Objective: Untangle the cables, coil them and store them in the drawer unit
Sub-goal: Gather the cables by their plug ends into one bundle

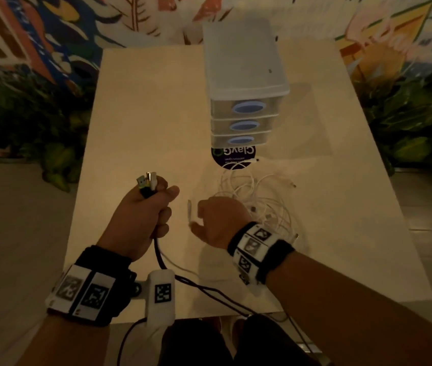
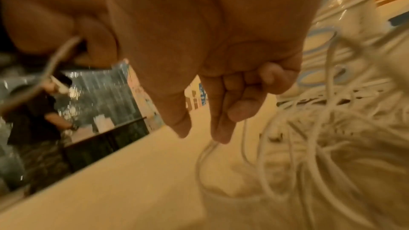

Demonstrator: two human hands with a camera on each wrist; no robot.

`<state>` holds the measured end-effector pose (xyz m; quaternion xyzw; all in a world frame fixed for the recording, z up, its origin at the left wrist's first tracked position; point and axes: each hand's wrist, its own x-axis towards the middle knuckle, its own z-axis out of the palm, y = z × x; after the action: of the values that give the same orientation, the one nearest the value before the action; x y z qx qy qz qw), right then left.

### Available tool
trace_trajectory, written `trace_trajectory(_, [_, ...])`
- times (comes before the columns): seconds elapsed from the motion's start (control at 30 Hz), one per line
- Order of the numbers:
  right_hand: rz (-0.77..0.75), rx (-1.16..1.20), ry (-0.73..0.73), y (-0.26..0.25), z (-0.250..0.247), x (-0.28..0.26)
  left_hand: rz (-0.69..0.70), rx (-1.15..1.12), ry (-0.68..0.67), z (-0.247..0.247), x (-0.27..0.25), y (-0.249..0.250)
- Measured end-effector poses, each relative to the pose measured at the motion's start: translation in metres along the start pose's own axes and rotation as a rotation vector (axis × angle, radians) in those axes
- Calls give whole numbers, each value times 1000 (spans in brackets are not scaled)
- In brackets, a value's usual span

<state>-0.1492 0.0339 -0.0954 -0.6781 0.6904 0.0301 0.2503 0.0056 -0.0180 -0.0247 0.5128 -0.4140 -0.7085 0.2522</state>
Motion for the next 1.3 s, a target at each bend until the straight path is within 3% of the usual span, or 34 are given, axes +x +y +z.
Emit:
trace_trajectory(0.17, [-13, -112, -50, -3, 23, 5, 34, -1, 10, -8, -6, -1])
trace_trajectory(0.27, [-72, -70, 13, -8, 20, -1, 42, -7, 32, -14, -6, -4])
trace_trajectory(0.5, [-118, 532, 241, 5, -5, -48, 29, 117, 126, -10, 5, -29])
trace_trajectory(0.67, [-124, 774, 315, 36, -27, -69, 49, 191, 17, 12, 5, -32])
trace_trajectory(0.87, [-169, 718, 284, 56, -34, -75, 107, 107, -138, 46, 3, -18])
trace_trajectory(1.07, [-153, 696, 310, 56, -29, -78, 232, 183, -147, 54, 5, -13])
trace_trajectory(1.2, [-161, 697, 325, 64, -33, -75, 242, 268, -131, 45, 5, -5])
trace_trajectory(1.3, [-73, 702, 427, 87, -39, -69, 236, 213, -62, 33, 9, 0])
